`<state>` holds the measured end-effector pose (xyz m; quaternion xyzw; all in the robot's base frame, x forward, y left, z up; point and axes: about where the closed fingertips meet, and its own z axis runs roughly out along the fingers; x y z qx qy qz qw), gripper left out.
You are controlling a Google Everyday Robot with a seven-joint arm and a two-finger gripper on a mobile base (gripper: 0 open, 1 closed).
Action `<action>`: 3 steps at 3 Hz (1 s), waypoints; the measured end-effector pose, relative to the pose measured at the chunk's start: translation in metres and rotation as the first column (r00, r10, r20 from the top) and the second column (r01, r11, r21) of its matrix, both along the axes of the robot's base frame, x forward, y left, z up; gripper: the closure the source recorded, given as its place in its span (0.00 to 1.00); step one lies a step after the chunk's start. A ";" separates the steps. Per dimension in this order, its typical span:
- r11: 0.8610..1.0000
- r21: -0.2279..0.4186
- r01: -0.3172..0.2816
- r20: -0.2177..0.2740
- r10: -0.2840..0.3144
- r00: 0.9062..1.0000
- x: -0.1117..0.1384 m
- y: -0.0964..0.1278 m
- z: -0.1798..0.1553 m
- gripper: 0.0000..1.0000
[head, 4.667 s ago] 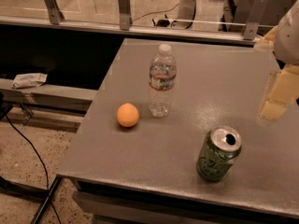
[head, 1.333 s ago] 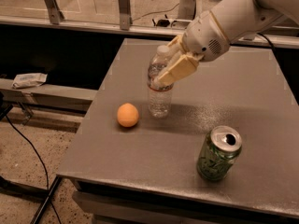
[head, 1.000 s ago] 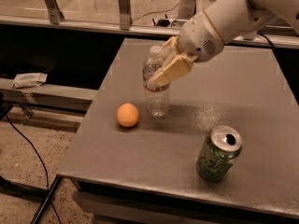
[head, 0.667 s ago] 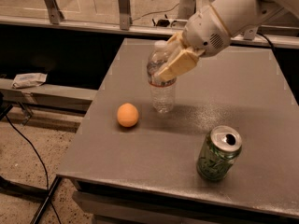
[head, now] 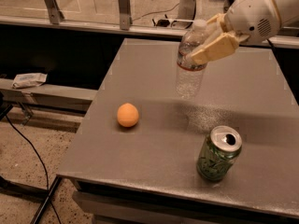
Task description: Move water bottle near green can
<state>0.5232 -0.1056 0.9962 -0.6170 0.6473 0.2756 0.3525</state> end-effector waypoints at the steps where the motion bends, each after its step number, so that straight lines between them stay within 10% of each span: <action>1: 1.000 0.000 0.000 0.000 0.000 1.000 0.000 0.000 0.000 1.00; 3: 0.991 0.129 0.039 -0.110 -0.025 0.994 -0.042 -0.031 -0.011 1.00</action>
Offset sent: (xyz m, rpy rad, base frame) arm -0.0398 -0.0490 -0.0234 0.1924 0.1676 -0.0485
